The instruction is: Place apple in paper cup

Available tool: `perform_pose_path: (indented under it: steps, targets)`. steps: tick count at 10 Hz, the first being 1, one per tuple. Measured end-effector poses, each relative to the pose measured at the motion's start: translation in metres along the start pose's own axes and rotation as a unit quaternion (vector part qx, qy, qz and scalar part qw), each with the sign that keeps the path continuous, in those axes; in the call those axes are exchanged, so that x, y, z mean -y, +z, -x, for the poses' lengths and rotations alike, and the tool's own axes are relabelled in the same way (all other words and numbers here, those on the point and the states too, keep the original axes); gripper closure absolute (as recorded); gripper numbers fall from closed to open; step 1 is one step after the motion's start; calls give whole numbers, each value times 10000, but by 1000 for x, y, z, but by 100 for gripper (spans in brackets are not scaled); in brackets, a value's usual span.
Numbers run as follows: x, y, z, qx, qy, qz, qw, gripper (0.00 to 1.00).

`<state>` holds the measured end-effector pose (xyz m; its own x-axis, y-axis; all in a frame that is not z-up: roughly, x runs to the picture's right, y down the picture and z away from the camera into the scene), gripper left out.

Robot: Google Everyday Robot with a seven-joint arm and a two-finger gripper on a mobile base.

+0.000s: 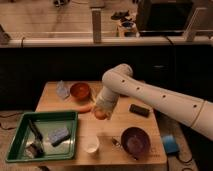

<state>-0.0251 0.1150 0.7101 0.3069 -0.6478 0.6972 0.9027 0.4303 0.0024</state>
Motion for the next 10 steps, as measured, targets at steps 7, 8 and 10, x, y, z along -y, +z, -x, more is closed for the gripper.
perform_pose_path:
  steps: [7,8,10]
  targets:
    - [22,-11,39,282,-803,57,9964,92]
    - [27,-9,54,383,-1011,65,9941,92]
    - [29,-2,89,581,-1323,139,9894,94]
